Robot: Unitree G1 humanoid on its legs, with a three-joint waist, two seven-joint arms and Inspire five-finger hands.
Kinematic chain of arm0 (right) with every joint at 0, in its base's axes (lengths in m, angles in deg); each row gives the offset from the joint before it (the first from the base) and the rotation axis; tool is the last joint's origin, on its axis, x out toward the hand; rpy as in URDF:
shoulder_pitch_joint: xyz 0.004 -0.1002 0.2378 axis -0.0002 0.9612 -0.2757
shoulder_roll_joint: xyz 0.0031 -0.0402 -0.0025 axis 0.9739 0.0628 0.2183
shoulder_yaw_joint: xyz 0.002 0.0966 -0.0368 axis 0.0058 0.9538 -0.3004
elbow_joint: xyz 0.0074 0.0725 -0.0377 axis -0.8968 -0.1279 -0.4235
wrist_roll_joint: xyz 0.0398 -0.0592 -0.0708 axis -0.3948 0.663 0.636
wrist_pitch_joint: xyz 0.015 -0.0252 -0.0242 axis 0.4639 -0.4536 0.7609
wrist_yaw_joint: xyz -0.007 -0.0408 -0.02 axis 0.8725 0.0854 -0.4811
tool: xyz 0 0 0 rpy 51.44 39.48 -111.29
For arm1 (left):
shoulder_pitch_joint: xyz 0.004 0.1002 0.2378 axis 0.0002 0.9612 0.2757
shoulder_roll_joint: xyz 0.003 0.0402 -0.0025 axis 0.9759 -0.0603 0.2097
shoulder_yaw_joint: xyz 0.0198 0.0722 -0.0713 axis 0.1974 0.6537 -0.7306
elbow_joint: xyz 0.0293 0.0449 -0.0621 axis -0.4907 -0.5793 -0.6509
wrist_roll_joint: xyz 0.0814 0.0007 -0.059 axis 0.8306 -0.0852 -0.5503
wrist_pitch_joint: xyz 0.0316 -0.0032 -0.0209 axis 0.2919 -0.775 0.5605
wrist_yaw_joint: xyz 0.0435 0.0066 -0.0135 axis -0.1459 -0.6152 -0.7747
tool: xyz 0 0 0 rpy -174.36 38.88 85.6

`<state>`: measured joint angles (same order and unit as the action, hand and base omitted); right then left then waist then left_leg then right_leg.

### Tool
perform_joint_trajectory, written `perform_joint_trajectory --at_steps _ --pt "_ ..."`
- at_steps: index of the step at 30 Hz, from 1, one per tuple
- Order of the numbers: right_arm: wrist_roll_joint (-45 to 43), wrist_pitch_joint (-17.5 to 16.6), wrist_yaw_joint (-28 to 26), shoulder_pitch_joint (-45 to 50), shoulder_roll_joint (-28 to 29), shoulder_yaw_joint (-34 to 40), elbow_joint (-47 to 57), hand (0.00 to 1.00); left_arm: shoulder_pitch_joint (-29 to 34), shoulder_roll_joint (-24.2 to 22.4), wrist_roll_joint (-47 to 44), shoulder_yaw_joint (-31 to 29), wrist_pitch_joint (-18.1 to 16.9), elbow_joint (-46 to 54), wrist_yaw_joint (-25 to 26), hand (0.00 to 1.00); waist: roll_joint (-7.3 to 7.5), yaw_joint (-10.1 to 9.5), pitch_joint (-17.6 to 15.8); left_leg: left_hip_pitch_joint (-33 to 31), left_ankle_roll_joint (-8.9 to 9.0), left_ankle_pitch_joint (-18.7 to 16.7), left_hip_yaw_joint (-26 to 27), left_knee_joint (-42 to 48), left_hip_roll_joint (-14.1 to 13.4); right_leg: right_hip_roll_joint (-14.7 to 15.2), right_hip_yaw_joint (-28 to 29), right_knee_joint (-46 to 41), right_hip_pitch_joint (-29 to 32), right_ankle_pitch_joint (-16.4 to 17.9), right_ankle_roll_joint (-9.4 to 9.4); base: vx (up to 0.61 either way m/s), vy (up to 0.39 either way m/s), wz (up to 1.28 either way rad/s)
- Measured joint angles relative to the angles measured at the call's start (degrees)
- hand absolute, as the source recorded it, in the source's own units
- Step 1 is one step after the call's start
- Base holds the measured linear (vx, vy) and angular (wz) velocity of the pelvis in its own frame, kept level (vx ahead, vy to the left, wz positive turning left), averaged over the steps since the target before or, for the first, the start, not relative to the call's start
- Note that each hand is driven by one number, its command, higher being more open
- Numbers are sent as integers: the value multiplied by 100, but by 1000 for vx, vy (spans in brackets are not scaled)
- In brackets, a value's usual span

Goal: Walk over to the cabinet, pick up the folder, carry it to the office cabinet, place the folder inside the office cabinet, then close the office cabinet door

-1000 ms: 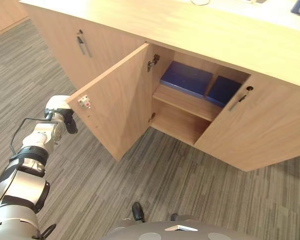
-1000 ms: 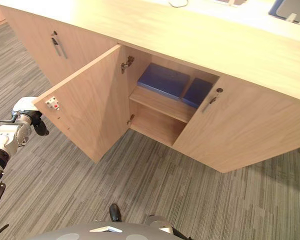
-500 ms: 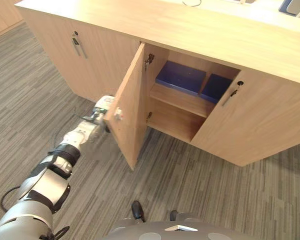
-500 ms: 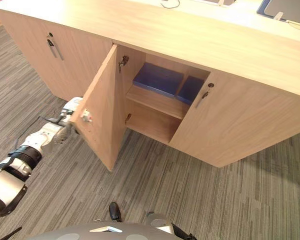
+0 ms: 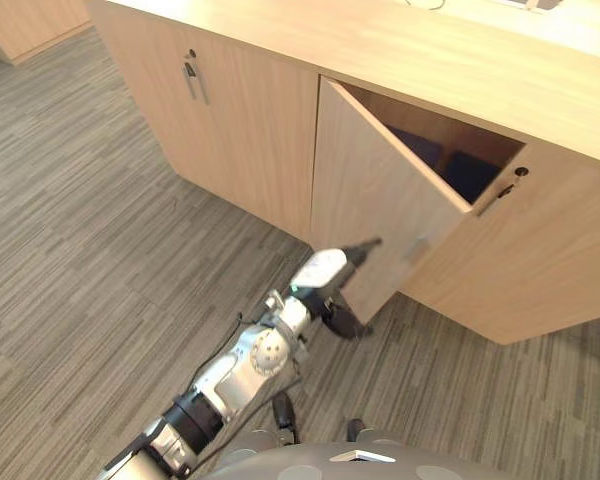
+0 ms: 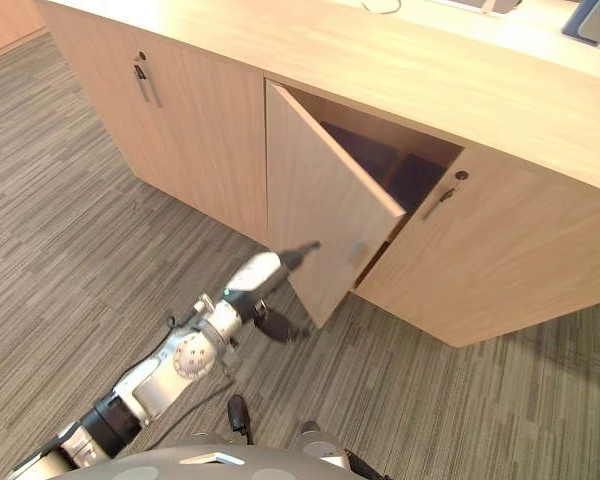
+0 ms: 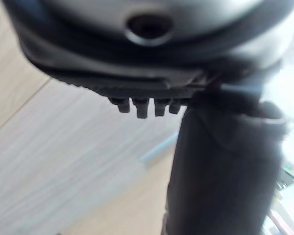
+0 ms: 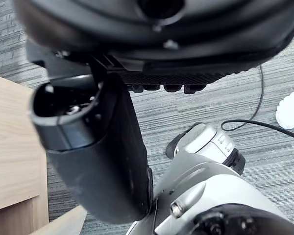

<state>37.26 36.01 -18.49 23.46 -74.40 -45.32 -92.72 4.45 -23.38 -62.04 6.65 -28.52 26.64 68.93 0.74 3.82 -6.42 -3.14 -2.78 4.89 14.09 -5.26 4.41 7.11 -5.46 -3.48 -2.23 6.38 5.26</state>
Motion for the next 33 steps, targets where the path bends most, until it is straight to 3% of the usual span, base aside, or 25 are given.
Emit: perform_joint_trajectory --at_steps 7,12,16,21,23,24,26,30,33 --pt "26 6 -23 -25 -67 156 -14 100 106 24 -717 963 -284 -13 -882 100 -58 -14 69 75 -14 1 -108 -1 17 -1 -80 54 -141 11 14 15 -14 8" --pt "30 5 12 -75 -82 125 -17 100 467 -15 -1413 898 -330 -237 -1182 100 -64 126 110 172 -15 -5 -37 -2 3 2 -40 67 -191 18 24 -10 -8 -7" --pt "45 7 10 -57 -117 65 -23 100 1140 -11 -1754 185 -264 -442 -1247 100 -79 116 122 171 9 -51 -21 -1 2 8 -37 73 -181 40 58 -5 -1 -1" --pt "279 23 -7 -204 -185 -93 -22 100 1696 -61 -1696 -914 -211 -1534 -1131 100 -41 83 125 167 -12 -86 235 1 -47 5 151 78 -75 -3 93 3 3 -25" --pt "276 23 -6 -289 -190 -232 12 100 1841 -230 -1718 -1525 -143 -2131 -1090 100 -52 -34 140 175 -38 -124 530 2 -140 233 -641 82 -5 31 71 5 27 -84" --pt "276 34 -31 -352 -155 -389 6 100 1873 -395 -1768 -2166 78 -2755 -954 100 50 -149 166 172 41 -180 770 3 -214 468 -1625 110 -13 -111 72 21 35 -82" --pt "277 56 -36 -346 -122 -499 4 100 1788 -404 -1779 -2513 206 -3346 -835 100 158 -148 180 225 64 -193 854 3 -212 502 -1665 161 -60 -440 172 36 7 -45" --pt "279 96 -28 -315 -139 -507 5 100 1643 -595 -1693 -3315 377 -4596 -643 100 87 -55 200 561 168 -262 995 0 -288 430 -1577 200 -335 -387 95 49 -39 -21" --pt "275 99 -28 -280 -137 -501 -7 100 1424 -880 -1715 -4283 416 -5483 -295 100 69 -50 211 656 266 -327 1039 24 -360 347 -1550 272 -458 -343 37 54 -44 -7"
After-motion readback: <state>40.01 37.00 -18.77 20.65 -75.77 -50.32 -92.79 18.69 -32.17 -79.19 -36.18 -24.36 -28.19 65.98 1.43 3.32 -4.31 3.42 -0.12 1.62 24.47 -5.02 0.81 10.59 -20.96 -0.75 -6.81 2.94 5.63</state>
